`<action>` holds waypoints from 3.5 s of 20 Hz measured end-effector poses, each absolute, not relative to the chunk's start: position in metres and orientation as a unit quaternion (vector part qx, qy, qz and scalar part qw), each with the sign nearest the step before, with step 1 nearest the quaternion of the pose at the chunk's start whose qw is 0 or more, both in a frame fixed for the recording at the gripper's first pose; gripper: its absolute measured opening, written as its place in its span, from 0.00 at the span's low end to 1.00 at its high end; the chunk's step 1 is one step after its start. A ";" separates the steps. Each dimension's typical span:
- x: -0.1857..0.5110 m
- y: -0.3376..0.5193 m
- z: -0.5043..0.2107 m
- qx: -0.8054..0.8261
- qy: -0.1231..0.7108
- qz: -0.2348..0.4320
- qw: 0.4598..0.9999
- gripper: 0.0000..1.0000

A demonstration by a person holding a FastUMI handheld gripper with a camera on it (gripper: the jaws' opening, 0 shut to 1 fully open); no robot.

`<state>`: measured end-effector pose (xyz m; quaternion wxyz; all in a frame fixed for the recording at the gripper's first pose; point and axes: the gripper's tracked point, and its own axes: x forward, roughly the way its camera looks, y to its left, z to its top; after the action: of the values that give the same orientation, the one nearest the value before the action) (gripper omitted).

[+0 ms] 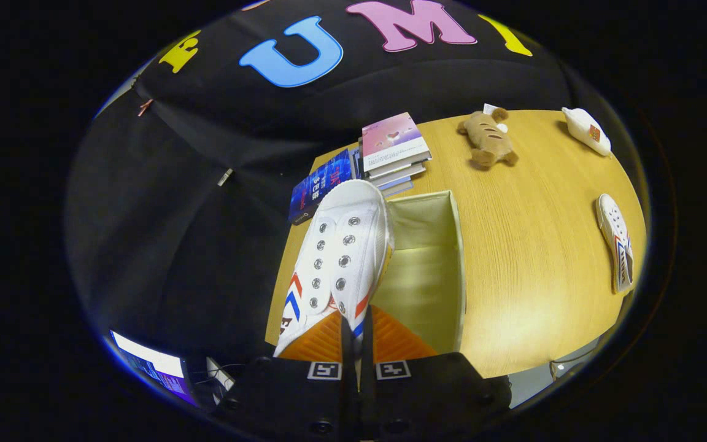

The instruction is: Open the storage box then place both shoes into the box .Put the left shoe in first, then the right shoe, with the right side of both shoes facing outward in a uniform manner.

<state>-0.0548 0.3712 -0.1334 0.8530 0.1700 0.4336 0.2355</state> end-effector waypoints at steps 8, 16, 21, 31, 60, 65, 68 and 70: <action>-0.040 0.394 -0.195 0.137 0.479 0.212 0.841 0.06; -0.034 0.432 -0.200 0.155 0.484 0.246 0.825 0.33; -0.029 0.411 -0.165 0.124 0.435 0.276 0.848 0.97; -0.011 0.225 -0.113 0.051 0.331 0.235 0.912 0.99; 0.072 -0.145 -0.321 -0.133 0.472 0.102 0.865 0.99; 0.076 -0.132 -0.336 -0.088 0.485 0.117 0.862 0.85; 0.072 -0.117 -0.339 -0.039 0.500 0.127 0.856 0.60; 0.072 -0.118 -0.341 -0.021 0.511 0.116 0.851 0.38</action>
<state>0.0724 -0.1176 -0.3406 0.8515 -0.0211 0.5110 0.1156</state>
